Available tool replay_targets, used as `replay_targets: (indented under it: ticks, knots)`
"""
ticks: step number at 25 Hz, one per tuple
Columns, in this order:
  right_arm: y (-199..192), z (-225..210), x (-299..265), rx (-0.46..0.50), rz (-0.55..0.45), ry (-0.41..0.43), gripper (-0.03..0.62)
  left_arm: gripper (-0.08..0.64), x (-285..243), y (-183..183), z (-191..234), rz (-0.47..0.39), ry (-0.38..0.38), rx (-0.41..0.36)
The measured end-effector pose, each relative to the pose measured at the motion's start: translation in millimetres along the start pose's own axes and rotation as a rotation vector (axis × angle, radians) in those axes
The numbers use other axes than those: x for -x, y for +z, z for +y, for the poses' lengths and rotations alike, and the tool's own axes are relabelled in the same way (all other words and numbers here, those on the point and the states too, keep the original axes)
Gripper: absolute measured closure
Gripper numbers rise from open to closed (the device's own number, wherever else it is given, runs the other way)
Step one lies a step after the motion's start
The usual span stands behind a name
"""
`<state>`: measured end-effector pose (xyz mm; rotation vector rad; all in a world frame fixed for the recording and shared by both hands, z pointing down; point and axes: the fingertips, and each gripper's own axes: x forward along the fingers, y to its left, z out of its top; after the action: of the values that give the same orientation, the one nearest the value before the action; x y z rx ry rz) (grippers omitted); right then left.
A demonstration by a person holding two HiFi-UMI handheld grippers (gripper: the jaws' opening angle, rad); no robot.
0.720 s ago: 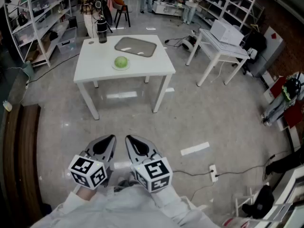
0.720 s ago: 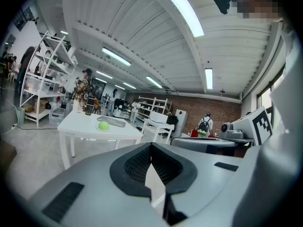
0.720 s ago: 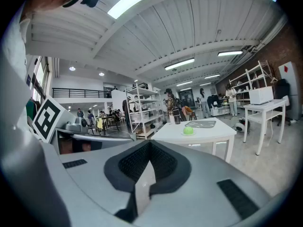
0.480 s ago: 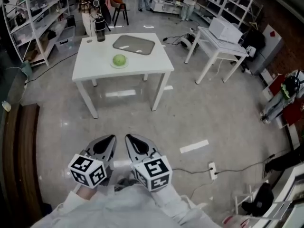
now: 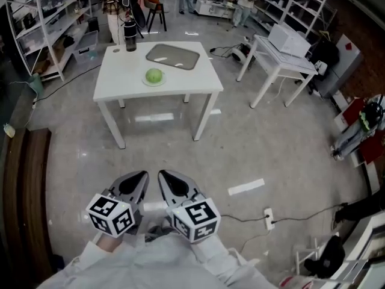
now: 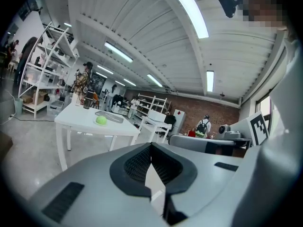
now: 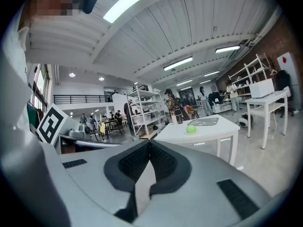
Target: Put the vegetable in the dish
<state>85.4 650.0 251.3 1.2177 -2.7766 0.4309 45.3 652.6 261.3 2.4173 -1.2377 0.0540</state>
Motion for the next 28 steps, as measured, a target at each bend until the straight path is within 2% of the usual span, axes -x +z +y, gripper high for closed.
replay_targets:
  ticks: [3, 9, 15, 20, 24, 28]
  knots:
    - [0.3, -5.3, -1.6, -0.024, -0.004, 0.002, 0.578, 0.552, -3.4, -1.2, 0.5, 0.001, -0.004, 0.020]
    - [3.6, -22.0, 0.5, -0.004, -0.030, 0.010, 0.578, 0.552, -17.0, -4.0, 3.1, -0.001, 0.029, 0.027]
    - [-9.5, -34.2, 2.9, -0.020, 0.001, 0.036, 0.578, 0.551, -23.8, -19.3, 2.8, 0.003, 0.062, 0.063]
    - [-11.0, -40.1, -4.0, -0.017, 0.012, 0.063, 0.578, 0.552, -32.2, -22.2, 4.5, 0.018, 0.077, 0.052]
    - [-5.2, -46.5, -25.4, 0.009, 0.013, 0.056, 0.578, 0.552, -43.1, -16.1, 22.4, 0.016, 0.072, 0.055]
    - [8.2, -61.0, -49.7, 0.020, -0.050, 0.031, 0.578, 0.552, -61.4, 2.7, 51.6, -0.021, 0.084, 0.059]
